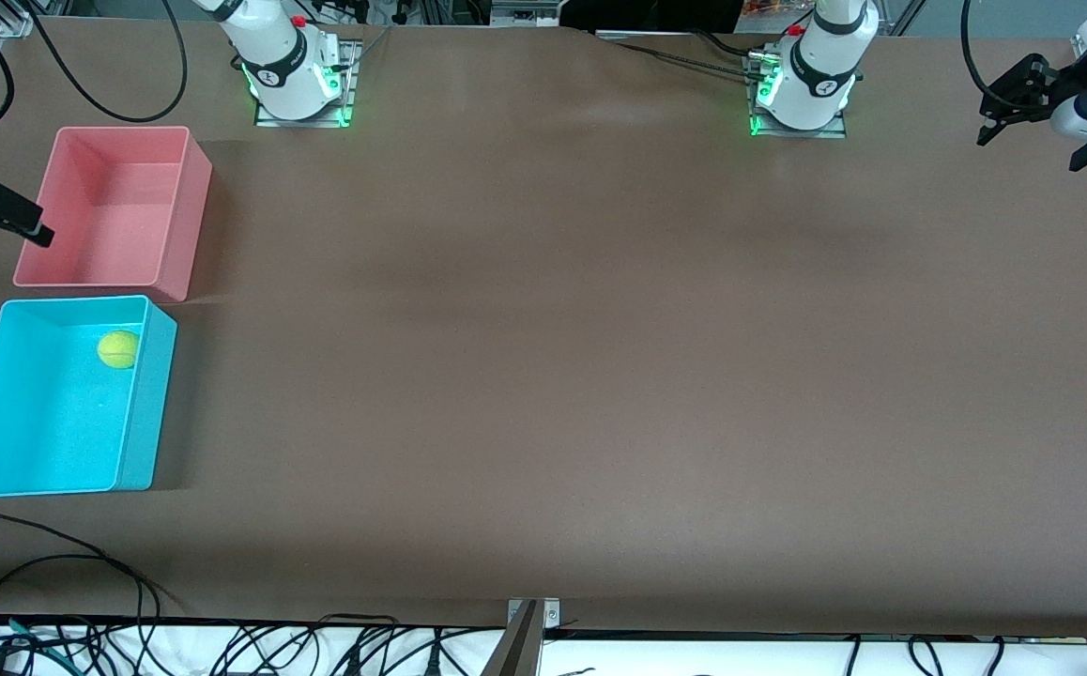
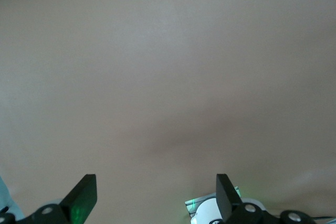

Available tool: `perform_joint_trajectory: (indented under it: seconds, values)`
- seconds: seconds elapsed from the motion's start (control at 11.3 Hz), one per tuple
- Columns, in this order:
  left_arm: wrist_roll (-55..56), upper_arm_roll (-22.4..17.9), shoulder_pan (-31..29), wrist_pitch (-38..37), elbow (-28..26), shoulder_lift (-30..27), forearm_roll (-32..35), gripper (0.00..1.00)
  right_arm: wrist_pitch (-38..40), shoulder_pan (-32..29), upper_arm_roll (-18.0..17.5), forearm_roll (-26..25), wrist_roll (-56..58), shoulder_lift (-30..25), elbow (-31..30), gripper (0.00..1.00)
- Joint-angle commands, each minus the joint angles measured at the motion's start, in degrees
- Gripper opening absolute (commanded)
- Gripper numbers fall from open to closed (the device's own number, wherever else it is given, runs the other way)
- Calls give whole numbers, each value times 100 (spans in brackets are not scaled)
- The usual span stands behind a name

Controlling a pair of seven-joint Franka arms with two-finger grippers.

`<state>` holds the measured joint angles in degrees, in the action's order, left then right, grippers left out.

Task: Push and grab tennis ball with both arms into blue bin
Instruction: 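Open the right gripper to drop the ball into the blue bin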

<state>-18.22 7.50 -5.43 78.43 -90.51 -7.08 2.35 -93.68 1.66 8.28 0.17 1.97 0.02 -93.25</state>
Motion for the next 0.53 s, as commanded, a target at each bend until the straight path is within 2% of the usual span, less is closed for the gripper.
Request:
perform_joint_trajectory:
  seconds: [0.0, 0.44]
  values:
    - [56, -21, 15, -126, 174, 58, 152, 100, 306, 27, -11, -219, 119, -352, -325, 100]
    - [56, -3, 15, -126, 174, 67, 152, 100, 315, 27, -11, -193, 137, -415, -317, 100]
